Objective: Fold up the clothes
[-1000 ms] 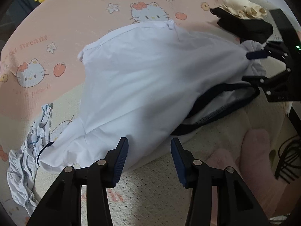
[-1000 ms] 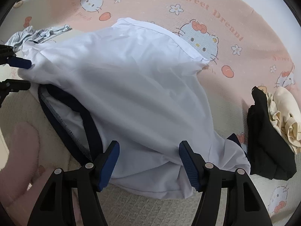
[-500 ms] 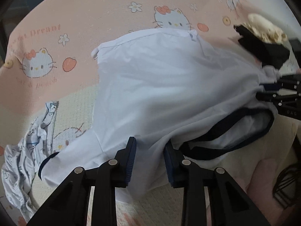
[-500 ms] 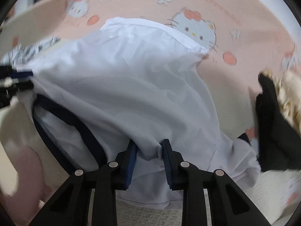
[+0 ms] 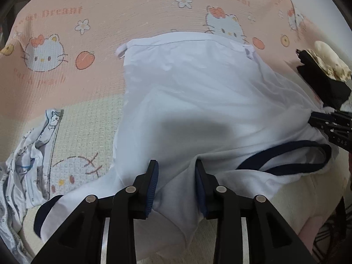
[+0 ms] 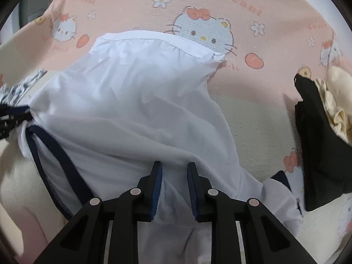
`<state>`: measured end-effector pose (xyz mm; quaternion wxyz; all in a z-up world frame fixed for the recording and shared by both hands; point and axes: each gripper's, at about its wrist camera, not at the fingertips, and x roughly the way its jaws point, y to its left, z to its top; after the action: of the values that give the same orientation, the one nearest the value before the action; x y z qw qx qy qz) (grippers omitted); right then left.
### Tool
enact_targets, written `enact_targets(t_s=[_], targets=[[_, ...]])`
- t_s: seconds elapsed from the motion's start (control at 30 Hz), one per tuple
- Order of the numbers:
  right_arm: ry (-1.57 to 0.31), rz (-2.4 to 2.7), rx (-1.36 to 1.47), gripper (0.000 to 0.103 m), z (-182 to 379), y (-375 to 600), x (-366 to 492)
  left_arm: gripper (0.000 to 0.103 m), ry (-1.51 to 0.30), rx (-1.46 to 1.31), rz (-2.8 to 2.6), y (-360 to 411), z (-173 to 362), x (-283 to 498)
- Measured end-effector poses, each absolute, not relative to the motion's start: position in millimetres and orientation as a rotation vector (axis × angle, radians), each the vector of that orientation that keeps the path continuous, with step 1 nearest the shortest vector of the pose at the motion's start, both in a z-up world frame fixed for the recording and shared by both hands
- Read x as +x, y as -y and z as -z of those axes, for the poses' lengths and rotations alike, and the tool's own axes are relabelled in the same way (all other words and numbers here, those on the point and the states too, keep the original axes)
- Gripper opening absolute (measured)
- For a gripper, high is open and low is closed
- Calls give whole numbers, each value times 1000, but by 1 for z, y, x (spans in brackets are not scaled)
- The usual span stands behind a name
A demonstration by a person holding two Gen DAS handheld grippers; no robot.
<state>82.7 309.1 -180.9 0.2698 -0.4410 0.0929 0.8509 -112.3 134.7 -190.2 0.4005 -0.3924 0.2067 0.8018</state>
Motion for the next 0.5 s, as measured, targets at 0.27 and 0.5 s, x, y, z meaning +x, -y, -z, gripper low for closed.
enact_targets(t_s=[0.27, 0.5], targets=[[-309, -2285, -1181, 22, 179, -311, 83, 36, -388, -1142, -1993, -118, 175, -115], [-311, -2269, -1171, 39, 160, -298, 91, 36, -435, -1095, -2000, -105, 152, -86]])
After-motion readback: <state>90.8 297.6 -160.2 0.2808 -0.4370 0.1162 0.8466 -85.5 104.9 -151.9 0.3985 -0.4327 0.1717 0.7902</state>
